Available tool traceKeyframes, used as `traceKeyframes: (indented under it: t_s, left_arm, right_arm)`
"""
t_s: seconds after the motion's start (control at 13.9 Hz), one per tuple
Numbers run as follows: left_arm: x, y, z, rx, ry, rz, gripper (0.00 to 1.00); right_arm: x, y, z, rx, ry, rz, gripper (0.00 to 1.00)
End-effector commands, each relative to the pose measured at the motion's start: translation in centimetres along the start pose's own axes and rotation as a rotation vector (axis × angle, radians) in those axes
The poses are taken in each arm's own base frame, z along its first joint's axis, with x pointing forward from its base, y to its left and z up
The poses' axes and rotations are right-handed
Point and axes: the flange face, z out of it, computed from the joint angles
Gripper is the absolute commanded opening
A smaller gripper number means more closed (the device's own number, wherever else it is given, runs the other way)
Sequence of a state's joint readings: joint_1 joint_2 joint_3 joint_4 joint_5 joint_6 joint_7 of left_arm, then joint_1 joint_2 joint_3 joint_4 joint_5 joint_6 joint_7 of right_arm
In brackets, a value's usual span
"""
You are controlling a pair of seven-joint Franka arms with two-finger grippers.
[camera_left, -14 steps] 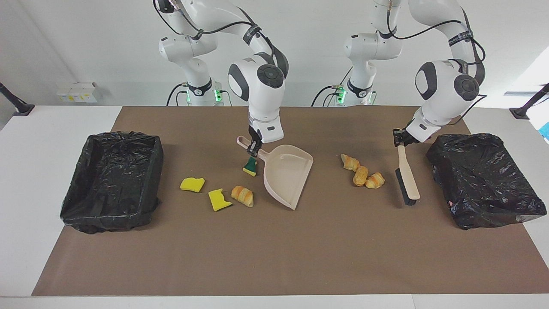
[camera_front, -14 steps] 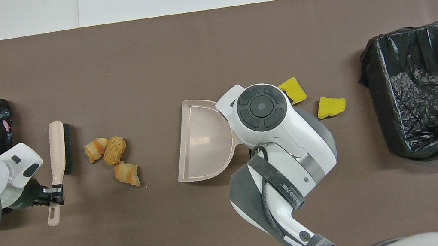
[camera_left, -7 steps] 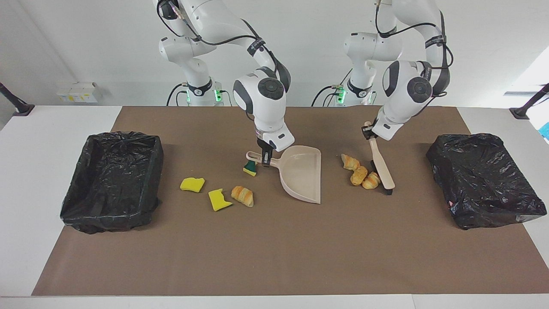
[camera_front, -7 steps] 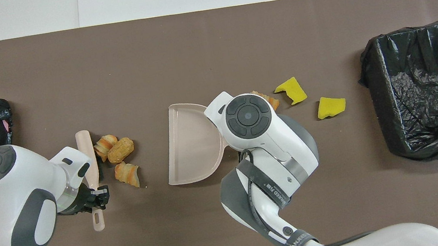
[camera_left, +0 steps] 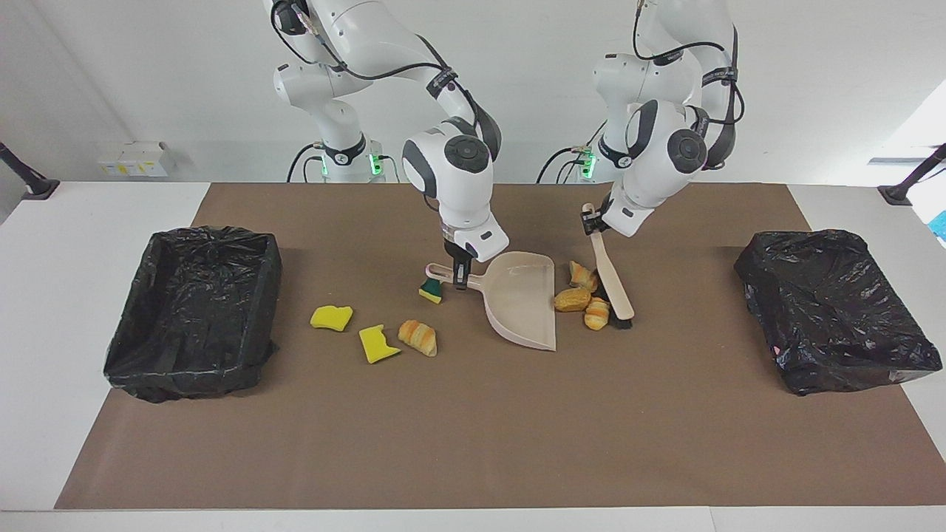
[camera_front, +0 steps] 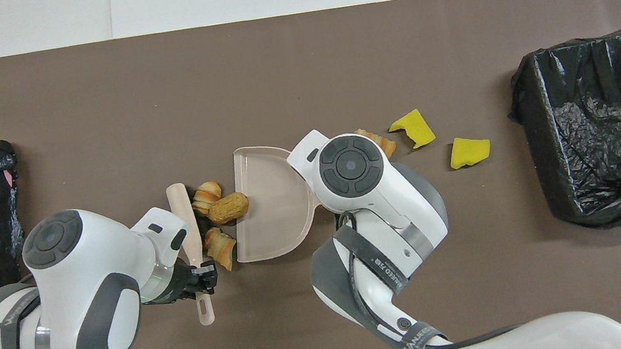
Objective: Sweep and dump trash in bin
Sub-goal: 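Sweep the bread chunks into the dustpan with the left gripper's brush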
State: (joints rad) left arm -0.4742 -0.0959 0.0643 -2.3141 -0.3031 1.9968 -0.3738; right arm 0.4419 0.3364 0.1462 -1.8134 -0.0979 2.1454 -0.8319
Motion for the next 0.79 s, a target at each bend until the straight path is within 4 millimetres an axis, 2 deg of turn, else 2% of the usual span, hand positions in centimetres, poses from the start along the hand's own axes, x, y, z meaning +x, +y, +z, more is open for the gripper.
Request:
traceKeyframes:
  t_s: [0.0,0.14,0.29,0.43,0.72]
  left_arm:
    - [-1.6,4.0,0.5,-0.032,0.010,0.057,0.00]
    - [-3.0,6.5,0.6,-0.023,0.011,0.115,0.00]
    - [-2.9,7.7,0.2,-0.022,0.011,0.128,0.00]
    - [-2.7,9.8,-0.5,-0.027,0.027,0.146,0.00]
    - [-2.1,10.7,-3.6,-0.066,0.079,0.155,0.00]
  right_arm:
    - [0.5,0.4,0.6,-0.021,0.033,-0.032,0.00]
    - [0.6,0.5,0.6,-0.028,0.041,-0.030,0.00]
    - [0.5,0.6,0.7,-0.031,0.044,-0.029,0.00]
    - [0.5,0.6,0.7,-0.030,0.043,-0.031,0.00]
    - [0.3,0.7,0.6,-0.024,0.036,-0.029,0.00]
